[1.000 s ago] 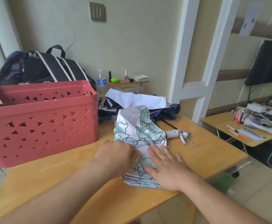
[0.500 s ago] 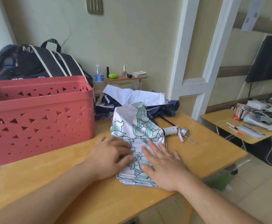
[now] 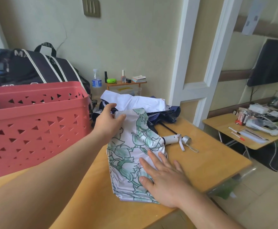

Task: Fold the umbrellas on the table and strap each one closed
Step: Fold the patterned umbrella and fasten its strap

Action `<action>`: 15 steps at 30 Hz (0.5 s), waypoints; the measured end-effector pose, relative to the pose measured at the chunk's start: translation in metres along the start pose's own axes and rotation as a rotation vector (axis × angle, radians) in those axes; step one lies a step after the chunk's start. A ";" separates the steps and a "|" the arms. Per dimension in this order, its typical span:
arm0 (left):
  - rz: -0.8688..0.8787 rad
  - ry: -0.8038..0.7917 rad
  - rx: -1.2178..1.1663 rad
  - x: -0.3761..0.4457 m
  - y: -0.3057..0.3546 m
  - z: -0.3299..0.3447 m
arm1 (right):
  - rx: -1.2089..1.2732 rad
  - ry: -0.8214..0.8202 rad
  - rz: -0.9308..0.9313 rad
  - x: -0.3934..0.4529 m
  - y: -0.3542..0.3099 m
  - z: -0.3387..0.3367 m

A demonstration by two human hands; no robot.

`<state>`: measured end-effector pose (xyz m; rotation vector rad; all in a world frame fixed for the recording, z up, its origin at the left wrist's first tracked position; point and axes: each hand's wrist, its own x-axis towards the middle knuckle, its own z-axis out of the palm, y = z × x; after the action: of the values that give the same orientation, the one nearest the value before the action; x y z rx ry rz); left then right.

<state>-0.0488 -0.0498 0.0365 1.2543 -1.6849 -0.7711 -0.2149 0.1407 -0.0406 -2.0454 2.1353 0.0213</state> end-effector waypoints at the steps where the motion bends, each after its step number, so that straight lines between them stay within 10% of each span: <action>1: 0.007 0.018 -0.032 0.000 0.002 0.001 | 0.001 0.000 0.000 0.000 0.000 0.000; 15: 0.004 -0.009 -0.710 -0.054 0.018 -0.019 | 0.031 -0.005 -0.003 -0.003 -0.001 -0.004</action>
<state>-0.0331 0.0077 0.0447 0.7438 -1.2386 -1.2318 -0.2146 0.1430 -0.0364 -2.0292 2.1169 -0.0067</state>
